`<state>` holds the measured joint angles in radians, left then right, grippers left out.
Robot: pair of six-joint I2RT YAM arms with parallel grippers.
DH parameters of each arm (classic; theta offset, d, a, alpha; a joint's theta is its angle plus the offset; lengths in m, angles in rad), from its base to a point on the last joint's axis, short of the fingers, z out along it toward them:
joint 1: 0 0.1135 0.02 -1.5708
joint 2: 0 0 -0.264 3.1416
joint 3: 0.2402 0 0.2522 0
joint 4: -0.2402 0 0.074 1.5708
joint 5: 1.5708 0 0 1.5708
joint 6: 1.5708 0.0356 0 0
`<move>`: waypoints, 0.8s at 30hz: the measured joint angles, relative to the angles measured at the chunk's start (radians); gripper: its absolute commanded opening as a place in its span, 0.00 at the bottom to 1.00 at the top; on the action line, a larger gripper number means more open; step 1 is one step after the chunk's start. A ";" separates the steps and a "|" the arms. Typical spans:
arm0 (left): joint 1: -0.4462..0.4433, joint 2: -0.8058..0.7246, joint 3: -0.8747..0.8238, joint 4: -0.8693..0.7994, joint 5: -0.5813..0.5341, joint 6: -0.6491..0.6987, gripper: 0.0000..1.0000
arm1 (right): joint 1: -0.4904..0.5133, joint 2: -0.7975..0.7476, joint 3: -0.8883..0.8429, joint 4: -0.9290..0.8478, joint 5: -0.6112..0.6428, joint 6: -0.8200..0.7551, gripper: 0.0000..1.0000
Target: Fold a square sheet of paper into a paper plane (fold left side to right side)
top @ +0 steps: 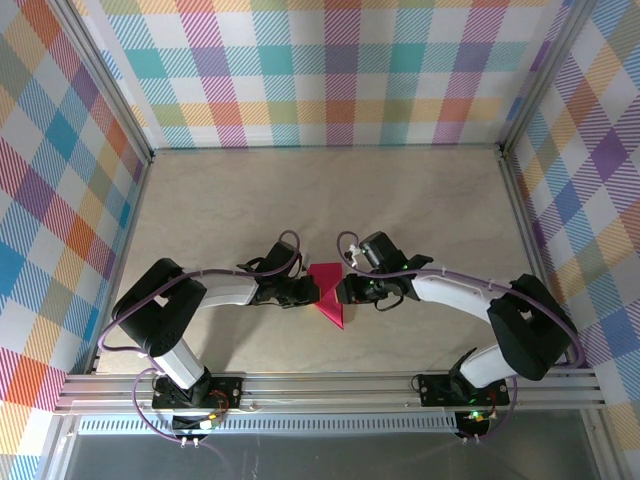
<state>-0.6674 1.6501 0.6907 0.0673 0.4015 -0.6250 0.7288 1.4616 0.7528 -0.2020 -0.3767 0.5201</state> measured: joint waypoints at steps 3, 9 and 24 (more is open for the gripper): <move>0.000 0.000 0.000 0.000 0.000 0.000 0.08 | 0.024 0.029 -0.022 0.056 -0.081 0.046 0.17; 0.000 0.000 0.000 0.000 0.000 0.000 0.08 | 0.061 0.119 -0.030 0.139 -0.159 0.098 0.16; 0.000 0.008 0.008 0.000 0.000 0.000 0.08 | 0.064 0.180 -0.080 0.168 -0.163 0.127 0.15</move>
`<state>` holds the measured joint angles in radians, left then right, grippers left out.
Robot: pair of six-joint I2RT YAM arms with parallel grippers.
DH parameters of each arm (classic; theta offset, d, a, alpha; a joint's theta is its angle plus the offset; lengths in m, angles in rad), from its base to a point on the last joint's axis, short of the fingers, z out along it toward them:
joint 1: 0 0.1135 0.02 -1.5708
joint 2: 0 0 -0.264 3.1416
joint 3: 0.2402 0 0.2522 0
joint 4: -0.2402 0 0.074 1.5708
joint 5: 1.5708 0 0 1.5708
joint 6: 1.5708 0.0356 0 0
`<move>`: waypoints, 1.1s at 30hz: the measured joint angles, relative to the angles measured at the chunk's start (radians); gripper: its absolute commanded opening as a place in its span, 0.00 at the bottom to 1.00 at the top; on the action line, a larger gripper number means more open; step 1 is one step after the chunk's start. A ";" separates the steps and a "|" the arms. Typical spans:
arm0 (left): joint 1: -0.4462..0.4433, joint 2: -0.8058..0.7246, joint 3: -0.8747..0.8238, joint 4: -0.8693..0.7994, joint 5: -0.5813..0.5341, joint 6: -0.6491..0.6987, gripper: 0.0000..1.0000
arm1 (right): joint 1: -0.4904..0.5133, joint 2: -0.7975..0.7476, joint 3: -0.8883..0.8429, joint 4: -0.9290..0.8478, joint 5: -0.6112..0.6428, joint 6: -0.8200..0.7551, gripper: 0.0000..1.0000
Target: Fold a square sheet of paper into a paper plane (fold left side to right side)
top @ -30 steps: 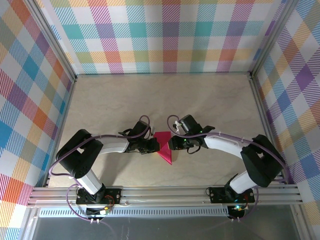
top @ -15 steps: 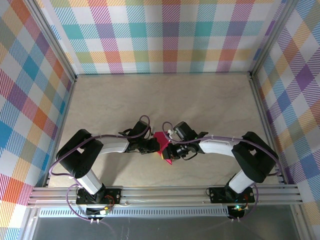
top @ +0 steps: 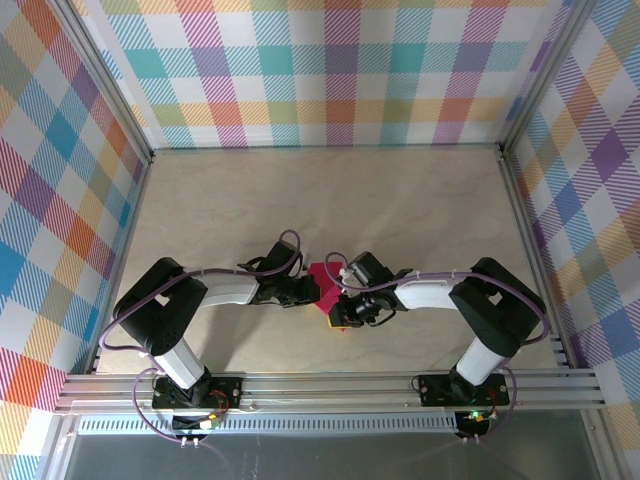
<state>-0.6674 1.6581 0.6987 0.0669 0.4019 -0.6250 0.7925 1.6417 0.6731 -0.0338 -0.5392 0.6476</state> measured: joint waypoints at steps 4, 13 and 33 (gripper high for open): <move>0.000 0.003 0.005 -0.001 0.000 0.000 0.08 | 0.000 0.000 -0.002 0.003 0.004 0.000 0.15; 0.000 0.003 0.007 -0.005 0.000 0.000 0.08 | 0.000 0.000 -0.030 0.042 0.002 0.008 0.14; 0.000 0.005 0.016 -0.015 -0.004 0.005 0.08 | -0.009 -0.224 -0.097 -0.048 -0.003 0.026 0.08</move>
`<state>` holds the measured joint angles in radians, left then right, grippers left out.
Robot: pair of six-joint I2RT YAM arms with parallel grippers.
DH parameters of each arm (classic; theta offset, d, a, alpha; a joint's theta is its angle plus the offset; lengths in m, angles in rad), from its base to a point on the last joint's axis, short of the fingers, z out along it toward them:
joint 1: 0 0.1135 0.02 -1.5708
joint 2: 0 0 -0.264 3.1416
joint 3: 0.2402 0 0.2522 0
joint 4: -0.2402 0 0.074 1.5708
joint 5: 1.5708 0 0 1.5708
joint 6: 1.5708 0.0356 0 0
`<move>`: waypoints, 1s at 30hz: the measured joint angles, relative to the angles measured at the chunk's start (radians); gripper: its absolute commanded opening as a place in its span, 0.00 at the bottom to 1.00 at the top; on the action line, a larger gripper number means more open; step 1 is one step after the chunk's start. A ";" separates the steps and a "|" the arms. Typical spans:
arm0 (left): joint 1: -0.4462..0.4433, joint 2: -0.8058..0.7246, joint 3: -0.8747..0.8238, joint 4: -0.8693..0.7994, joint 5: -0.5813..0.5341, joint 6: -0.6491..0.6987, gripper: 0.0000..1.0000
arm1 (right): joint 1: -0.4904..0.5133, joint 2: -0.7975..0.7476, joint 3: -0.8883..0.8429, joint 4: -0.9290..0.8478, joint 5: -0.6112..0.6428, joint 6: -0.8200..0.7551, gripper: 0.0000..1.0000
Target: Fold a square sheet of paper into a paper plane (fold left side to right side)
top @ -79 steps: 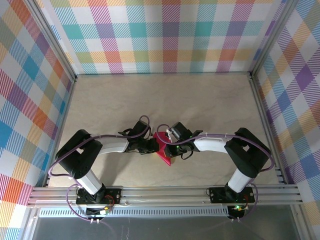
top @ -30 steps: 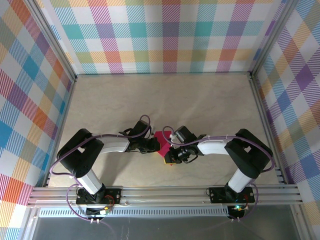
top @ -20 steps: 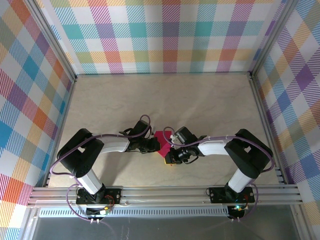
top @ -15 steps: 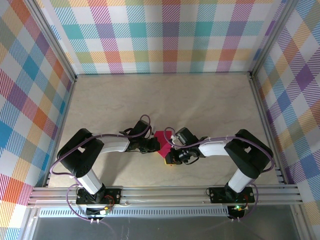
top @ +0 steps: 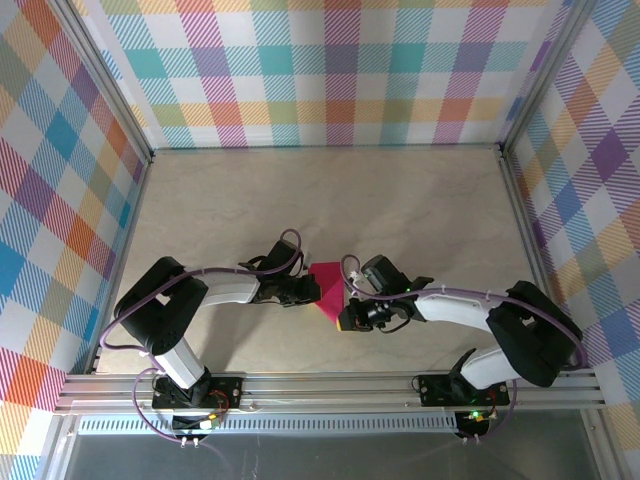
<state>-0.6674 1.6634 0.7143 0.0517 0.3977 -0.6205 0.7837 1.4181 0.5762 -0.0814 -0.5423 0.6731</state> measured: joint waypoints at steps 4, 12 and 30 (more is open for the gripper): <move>0.000 0.004 0.006 -0.001 -0.005 0.000 0.08 | 0.000 0.054 0.056 0.010 0.011 -0.001 0.06; 0.000 0.004 0.012 -0.008 -0.011 0.000 0.08 | 0.000 0.200 0.133 0.034 0.048 -0.008 0.05; -0.002 -0.113 -0.129 0.200 -0.014 -0.013 0.09 | -0.008 0.249 0.092 0.093 0.061 -0.007 0.00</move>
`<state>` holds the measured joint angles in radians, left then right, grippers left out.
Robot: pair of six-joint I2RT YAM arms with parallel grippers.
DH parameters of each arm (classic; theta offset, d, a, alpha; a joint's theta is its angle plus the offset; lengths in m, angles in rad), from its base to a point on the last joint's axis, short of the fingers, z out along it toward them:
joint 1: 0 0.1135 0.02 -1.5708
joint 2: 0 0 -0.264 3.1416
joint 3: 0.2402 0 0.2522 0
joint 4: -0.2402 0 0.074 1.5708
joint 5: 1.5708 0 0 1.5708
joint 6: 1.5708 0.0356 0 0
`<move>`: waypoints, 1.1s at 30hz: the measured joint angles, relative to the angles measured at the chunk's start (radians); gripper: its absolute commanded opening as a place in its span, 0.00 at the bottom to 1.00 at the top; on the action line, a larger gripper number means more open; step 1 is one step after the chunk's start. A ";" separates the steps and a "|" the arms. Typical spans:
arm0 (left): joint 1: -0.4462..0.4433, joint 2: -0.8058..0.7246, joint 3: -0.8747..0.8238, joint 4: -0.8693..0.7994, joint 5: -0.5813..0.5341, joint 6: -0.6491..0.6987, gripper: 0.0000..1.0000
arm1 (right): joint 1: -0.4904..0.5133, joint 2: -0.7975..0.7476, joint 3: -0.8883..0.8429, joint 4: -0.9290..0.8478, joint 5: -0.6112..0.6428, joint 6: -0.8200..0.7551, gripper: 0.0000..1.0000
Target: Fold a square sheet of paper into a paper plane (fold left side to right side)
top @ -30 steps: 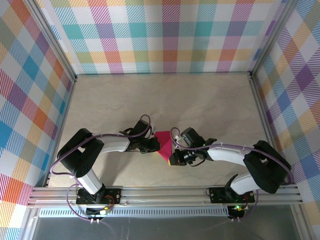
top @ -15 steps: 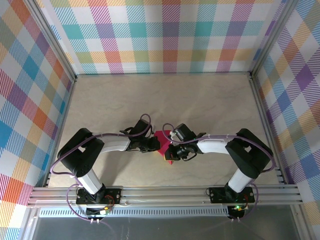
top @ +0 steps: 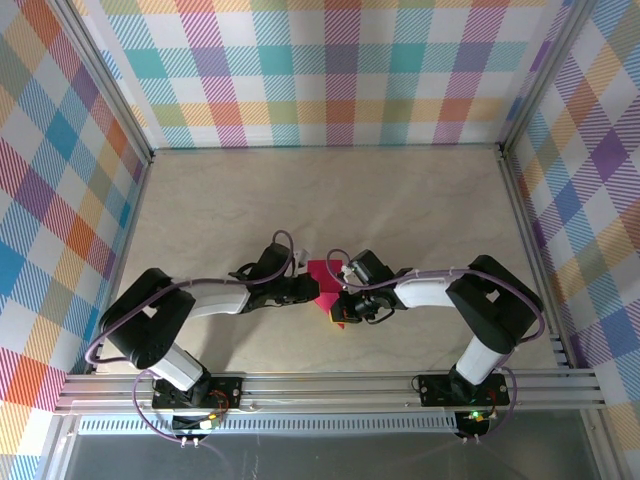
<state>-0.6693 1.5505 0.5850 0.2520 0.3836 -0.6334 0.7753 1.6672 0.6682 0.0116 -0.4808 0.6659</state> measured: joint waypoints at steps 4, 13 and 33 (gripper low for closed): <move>-0.029 -0.040 -0.082 0.101 -0.006 -0.014 0.09 | -0.003 0.000 -0.008 0.017 -0.010 0.000 0.00; -0.101 -0.053 -0.135 0.237 -0.039 -0.033 0.09 | -0.008 0.006 -0.003 0.011 -0.018 0.000 0.00; -0.119 0.069 -0.122 0.316 -0.064 -0.066 0.07 | -0.008 0.011 0.018 -0.030 -0.016 -0.008 0.00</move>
<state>-0.7879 1.6192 0.4629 0.5682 0.3191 -0.6998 0.7673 1.6787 0.6865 -0.0181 -0.4965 0.6582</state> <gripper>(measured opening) 0.073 0.050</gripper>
